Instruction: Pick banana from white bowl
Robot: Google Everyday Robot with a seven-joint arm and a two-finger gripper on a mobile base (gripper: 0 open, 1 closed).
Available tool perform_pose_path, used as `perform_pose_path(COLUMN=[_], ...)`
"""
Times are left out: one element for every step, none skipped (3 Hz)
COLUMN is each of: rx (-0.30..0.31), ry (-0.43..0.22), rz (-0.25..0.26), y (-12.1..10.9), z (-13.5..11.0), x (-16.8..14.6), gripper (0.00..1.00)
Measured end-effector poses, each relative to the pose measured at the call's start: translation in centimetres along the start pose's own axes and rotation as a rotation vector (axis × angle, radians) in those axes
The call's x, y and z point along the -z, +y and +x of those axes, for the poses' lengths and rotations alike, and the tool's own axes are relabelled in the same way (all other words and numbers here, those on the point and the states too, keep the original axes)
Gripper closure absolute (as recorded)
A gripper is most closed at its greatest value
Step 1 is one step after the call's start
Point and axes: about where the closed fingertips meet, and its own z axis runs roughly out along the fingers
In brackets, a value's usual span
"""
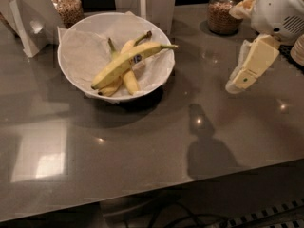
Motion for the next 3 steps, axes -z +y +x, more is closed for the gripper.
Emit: perform_pose_path(rx=[0.029, 0.06, 0.082], ry=[-0.108, -0.19, -0.249], rz=[-0.029, -0.07, -0.092], y=[-1.4, -1.8, -1.8], z=[-2.7, -5.2, -7.4], x=[-1.6, -3.4, -5.3], gripper=[0.0, 0.0, 0.0])
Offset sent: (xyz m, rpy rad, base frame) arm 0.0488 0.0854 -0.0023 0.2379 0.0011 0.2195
